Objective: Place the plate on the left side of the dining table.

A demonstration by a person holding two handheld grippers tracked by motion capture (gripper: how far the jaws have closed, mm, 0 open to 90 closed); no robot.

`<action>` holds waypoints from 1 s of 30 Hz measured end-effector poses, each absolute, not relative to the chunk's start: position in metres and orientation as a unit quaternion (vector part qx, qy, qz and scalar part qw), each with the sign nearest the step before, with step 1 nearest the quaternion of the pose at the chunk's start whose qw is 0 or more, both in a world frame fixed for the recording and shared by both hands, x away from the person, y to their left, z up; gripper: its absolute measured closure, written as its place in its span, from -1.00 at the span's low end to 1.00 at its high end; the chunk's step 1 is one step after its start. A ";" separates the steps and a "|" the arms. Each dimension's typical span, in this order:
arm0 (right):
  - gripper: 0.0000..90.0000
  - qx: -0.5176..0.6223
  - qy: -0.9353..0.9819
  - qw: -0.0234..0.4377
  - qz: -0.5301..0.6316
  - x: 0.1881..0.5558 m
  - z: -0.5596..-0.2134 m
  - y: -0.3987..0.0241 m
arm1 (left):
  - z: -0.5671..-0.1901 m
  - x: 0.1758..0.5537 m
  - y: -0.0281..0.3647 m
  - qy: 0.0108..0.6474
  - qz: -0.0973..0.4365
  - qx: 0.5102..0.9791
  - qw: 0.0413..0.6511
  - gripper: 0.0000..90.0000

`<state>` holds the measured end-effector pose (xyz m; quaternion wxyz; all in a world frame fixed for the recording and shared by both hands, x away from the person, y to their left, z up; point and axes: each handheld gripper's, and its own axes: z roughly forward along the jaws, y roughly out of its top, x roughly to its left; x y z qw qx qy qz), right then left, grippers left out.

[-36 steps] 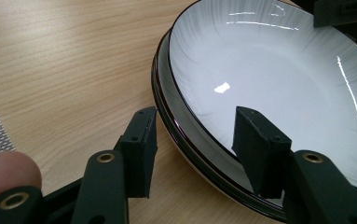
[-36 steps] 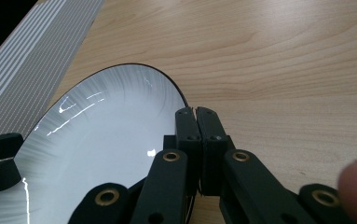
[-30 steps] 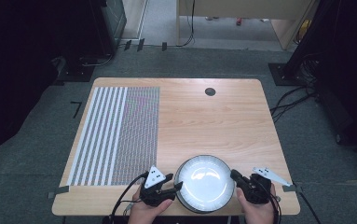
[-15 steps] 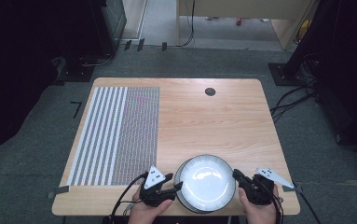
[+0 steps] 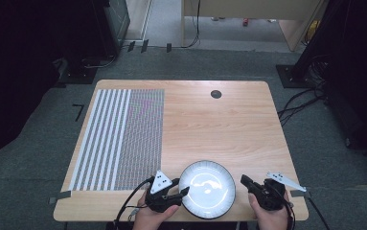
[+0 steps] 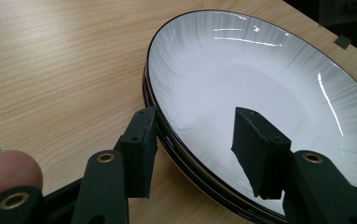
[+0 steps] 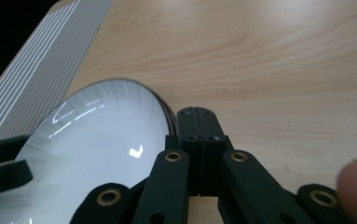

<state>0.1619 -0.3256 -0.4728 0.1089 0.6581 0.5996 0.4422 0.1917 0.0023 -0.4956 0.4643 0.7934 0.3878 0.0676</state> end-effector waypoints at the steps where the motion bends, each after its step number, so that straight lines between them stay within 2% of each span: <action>1: 1.00 0.658 0.603 0.099 0.441 0.162 -0.475 -0.324 | -0.496 0.192 0.002 0.388 0.067 0.794 0.464 0.14; 2: 0.92 0.652 0.610 0.082 0.443 0.163 -0.477 -0.321 | -0.496 0.192 0.002 0.388 0.068 0.795 0.462 0.15; 5: 0.89 0.648 0.620 0.071 0.437 0.164 -0.479 -0.316 | -0.497 0.193 0.002 0.388 0.068 0.797 0.458 0.16; 11: 0.88 0.647 0.630 0.090 0.420 0.162 -0.479 -0.310 | -0.499 0.193 0.001 0.390 0.069 0.799 0.452 0.18; 22: 0.83 0.649 0.628 0.078 0.423 0.163 -0.480 -0.311 | -0.501 0.194 0.000 0.393 0.067 0.800 0.447 0.20; 24: 0.82 0.658 0.619 0.090 0.419 0.162 -0.480 -0.312 | -0.501 0.194 0.000 0.394 0.067 0.800 0.447 0.19; 30: 0.86 0.655 0.616 0.061 0.432 0.164 -0.481 -0.314 | -0.501 0.194 0.000 0.395 0.066 0.800 0.448 0.20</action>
